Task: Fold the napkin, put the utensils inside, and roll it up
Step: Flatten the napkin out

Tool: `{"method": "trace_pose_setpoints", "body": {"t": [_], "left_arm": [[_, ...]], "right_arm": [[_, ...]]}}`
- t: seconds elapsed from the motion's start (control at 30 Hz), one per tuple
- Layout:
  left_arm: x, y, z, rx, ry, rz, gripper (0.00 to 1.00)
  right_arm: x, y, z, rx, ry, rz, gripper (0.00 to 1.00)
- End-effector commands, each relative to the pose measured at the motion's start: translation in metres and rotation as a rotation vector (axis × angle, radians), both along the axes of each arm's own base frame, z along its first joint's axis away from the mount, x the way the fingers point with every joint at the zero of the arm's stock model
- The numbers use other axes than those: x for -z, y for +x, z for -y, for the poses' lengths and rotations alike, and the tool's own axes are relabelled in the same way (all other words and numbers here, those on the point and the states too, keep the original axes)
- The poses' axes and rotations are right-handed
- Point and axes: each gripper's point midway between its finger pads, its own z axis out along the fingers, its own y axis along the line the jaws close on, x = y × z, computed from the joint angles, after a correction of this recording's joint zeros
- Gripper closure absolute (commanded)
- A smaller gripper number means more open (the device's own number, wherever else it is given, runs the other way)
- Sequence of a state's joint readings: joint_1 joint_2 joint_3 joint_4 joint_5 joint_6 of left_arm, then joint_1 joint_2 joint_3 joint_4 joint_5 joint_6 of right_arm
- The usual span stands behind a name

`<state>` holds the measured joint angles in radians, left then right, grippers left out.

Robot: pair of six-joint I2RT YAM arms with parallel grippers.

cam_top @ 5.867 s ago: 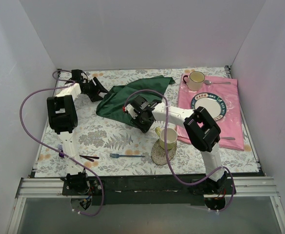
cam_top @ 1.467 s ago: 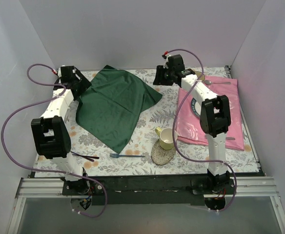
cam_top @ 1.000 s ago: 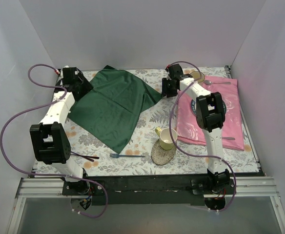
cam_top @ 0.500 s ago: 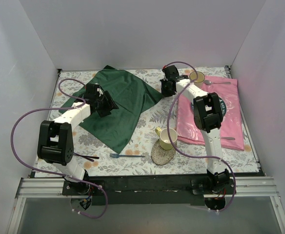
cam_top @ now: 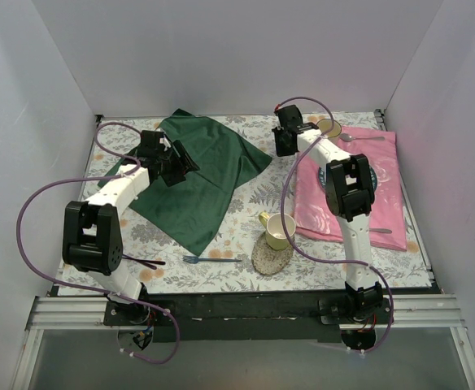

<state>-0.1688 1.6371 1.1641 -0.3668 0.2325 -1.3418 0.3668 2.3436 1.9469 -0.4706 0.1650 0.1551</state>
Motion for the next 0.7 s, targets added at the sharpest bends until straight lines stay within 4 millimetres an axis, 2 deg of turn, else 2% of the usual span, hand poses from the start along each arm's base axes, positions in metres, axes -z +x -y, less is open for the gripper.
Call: {"method": "trace_pose_setpoints", "body": {"t": [0.0, 0.07, 0.17, 0.27, 0.37, 0.53, 0.67], "left_arm": [[-0.008, -0.006, 0.013, 0.069, -0.047, -0.002, 0.36], [0.002, -0.013, 0.021, 0.089, -0.082, -0.03, 0.36], [0.003, -0.02, 0.024, 0.084, -0.1, -0.022, 0.37], [-0.012, -0.022, 0.027, 0.087, -0.1, 0.017, 0.35], [-0.035, -0.019, 0.024, 0.079, -0.084, 0.081, 0.27], [-0.068, -0.013, 0.019, 0.078, -0.05, 0.167, 0.19], [-0.079, -0.014, 0.017, 0.071, -0.046, 0.19, 0.19]], "right_arm": [[-0.055, 0.011, -0.024, -0.071, 0.148, 0.107, 0.55], [-0.048, 0.011, -0.031, -0.074, 0.184, 0.088, 0.48], [-0.033, 0.004, -0.04, -0.099, 0.214, 0.038, 0.48], [-0.021, -0.001, -0.039, -0.102, 0.218, 0.022, 0.49], [-0.012, -0.007, -0.037, -0.097, 0.209, 0.012, 0.54], [-0.002, -0.007, -0.038, -0.11, 0.187, 0.01, 0.62], [0.004, -0.006, -0.041, -0.112, 0.159, 0.006, 0.68]]}}
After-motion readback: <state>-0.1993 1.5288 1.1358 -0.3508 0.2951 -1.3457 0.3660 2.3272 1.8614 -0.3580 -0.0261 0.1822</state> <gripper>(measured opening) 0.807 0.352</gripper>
